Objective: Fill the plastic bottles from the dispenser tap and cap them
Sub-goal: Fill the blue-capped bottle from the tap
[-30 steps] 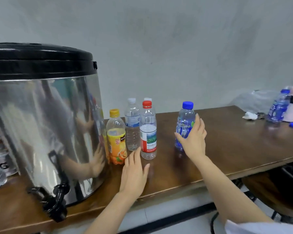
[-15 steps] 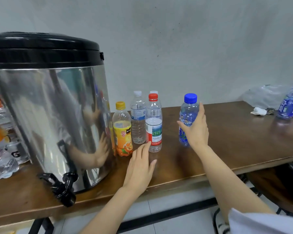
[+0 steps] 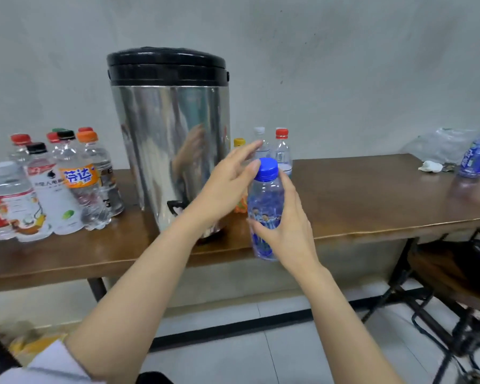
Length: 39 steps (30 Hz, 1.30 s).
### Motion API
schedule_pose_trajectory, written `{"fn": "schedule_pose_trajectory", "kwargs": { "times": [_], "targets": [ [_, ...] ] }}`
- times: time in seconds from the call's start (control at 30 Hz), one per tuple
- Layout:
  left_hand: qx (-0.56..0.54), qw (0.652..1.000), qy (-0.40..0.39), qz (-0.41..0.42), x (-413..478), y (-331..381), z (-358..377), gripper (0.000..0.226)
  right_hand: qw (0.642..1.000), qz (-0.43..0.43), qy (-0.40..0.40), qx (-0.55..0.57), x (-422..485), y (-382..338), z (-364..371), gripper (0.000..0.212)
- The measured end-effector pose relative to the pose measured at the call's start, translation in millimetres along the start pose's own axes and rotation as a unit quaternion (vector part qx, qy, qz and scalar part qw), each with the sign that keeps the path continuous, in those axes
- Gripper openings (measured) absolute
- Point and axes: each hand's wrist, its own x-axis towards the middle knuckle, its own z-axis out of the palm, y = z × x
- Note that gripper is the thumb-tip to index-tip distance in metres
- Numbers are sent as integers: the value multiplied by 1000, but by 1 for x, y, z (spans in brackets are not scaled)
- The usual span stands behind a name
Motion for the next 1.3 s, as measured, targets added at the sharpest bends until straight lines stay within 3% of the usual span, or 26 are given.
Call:
{"fn": "schedule_pose_trajectory", "kwargs": {
  "times": [0.1, 0.23, 0.33, 0.43, 0.5, 0.57, 0.67, 0.77, 0.9, 0.97, 1.1, 1.3],
  "targets": [
    [4, 997, -73, -37, -17, 11, -30, 41, 998, 7, -46, 34, -16, -20, 16, 104],
    [-8, 991, -107, -74, -39, 10, -63, 38, 994, 7, -82, 78, -31, -39, 32, 104],
    [-4, 996, -49, -79, -50, 9, -75, 35, 994, 1, -90, 67, -40, -49, 47, 103],
    [133, 989, 26, -52, -61, 4, -76, 36, 995, 1, -84, 44, -50, -55, 63, 101],
    [201, 978, 22, -59, -69, 0, -79, 53, 995, 0, -87, 50, -57, -57, 71, 99],
    [160, 984, -16, -77, -76, -1, -88, 61, 993, 6, -97, 71, -61, -59, 75, 98],
    [58, 990, -75, -101, -86, -4, -103, 45, 989, 15, -119, 89, -64, -61, 80, 98],
    [22, 993, -41, -110, -90, -12, -110, 38, 986, 16, -134, 97, -66, -63, 86, 98],
    [147, 986, 44, -68, -92, -21, -106, 38, 985, 10, -147, 86, -70, -65, 93, 99],
    [138, 987, 16, -86, -94, -21, -107, 40, 985, 13, -148, 90, -71, -65, 95, 99],
    [5, 988, -46, -145, -101, -22, -115, 42, 983, 25, -149, 107, -69, -64, 96, 99],
    [-45, 982, 126, -136, -102, -28, -108, 27, 983, 18, -156, 99, -72, -66, 111, 99]
  ]
}}
